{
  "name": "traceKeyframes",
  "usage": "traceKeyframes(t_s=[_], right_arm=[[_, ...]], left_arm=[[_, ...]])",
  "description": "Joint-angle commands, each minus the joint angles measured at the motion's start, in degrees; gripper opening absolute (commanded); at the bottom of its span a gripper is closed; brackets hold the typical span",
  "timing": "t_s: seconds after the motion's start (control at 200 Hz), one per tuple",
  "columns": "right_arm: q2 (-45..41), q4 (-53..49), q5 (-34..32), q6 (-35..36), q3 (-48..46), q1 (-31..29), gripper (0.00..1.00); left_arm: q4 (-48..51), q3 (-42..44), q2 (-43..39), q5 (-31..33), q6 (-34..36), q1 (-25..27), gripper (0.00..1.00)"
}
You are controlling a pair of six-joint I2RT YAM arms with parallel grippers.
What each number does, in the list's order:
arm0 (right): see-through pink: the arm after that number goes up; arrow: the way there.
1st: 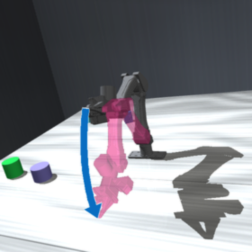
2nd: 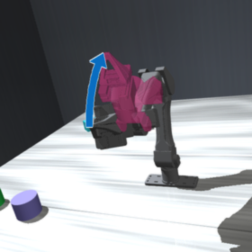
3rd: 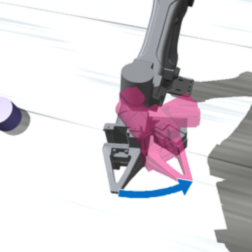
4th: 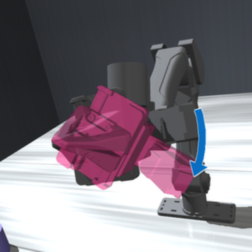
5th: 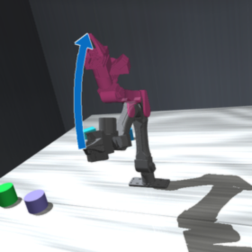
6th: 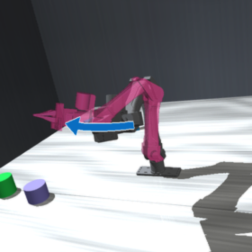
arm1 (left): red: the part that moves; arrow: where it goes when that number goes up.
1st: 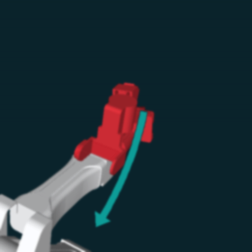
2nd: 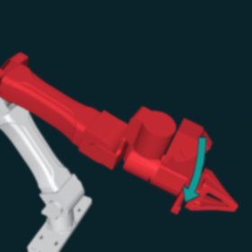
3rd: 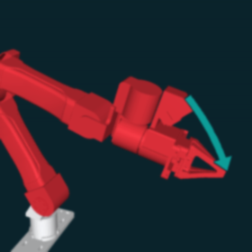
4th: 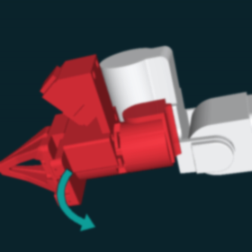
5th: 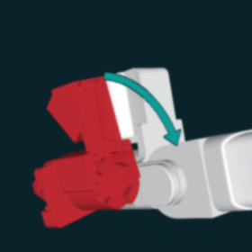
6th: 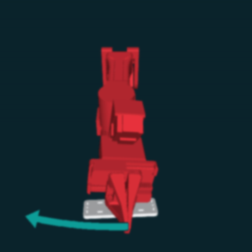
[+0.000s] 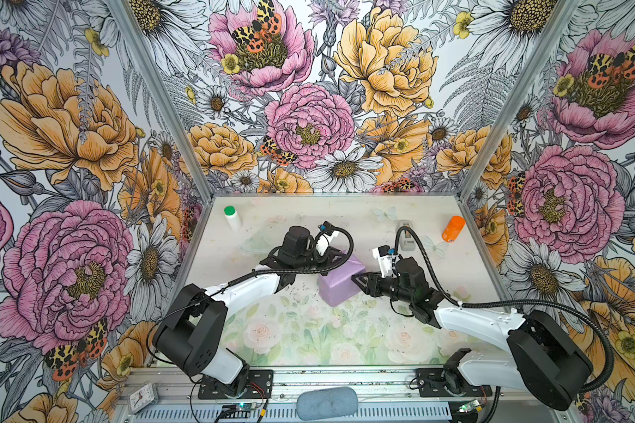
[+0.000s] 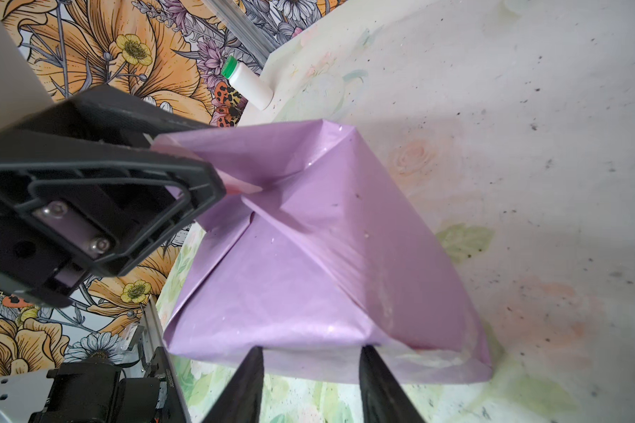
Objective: Wrap the gift box in paper
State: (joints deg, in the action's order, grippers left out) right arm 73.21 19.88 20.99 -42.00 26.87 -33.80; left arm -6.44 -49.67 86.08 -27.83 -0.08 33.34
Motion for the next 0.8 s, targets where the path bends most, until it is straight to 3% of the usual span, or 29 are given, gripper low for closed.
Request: traceKeyframes(t_s=[0.0,0.08,0.535,0.79], right_arm=[[0.09,-0.49,-1.29,0.26,1.69,-0.21,0.45],[-0.58,-1.21,-1.56,-0.14,1.95,-0.21,0.47],[-6.79,-9.82,-7.96,-0.71,3.69,-0.21,0.57],[-8.66,-21.89,-13.34,7.69,10.96,-0.21,0.58]], left_arm=[[-0.27,1.43,-1.12,-0.48,0.82,0.85,0.26],[-0.07,2.1,-1.1,-1.61,0.79,0.85,0.27],[-1.49,6.19,-2.52,-6.83,-0.53,1.11,0.52],[-4.74,7.83,-1.47,-7.3,-3.18,0.01,0.48]])
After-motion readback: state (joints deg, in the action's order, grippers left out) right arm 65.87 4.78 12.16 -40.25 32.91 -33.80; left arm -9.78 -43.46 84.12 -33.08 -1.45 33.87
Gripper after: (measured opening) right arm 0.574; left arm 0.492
